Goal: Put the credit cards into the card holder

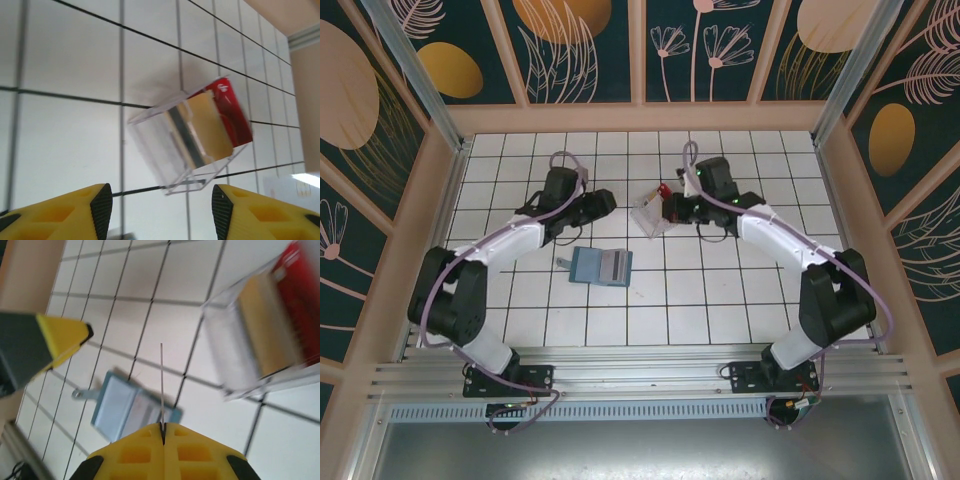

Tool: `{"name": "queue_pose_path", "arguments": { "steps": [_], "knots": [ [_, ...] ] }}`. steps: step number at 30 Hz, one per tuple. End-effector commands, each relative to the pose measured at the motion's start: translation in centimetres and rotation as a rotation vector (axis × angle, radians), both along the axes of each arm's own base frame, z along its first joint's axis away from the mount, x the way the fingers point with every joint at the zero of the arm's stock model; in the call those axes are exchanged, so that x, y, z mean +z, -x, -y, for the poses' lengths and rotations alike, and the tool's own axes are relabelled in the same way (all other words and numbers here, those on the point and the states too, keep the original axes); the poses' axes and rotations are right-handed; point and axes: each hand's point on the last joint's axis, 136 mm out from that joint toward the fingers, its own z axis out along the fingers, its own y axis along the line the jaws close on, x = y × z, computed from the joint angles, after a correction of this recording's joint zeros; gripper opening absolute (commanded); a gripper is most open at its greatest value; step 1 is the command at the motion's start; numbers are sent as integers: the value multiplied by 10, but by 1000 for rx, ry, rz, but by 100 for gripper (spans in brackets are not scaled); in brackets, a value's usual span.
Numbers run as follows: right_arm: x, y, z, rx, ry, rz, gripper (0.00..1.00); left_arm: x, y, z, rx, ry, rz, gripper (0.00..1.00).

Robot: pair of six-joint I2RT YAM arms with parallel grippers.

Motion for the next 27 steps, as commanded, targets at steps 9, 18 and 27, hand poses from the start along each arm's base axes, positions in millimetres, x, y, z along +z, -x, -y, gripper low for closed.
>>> {"name": "queue_pose_path", "arguments": {
  "steps": [9, 18, 27],
  "knots": [
    [-36, 59, -90, 72, -183, -149, 2, -59, 68, -76, 139, -231, -114, 54],
    [-65, 66, -106, 54, -215, -242, 2, -89, 94, -100, 190, -315, -180, 43],
    [-88, 68, -105, 25, -198, -288, 2, -120, 108, -107, 182, -355, -244, 32]
  ]
}}
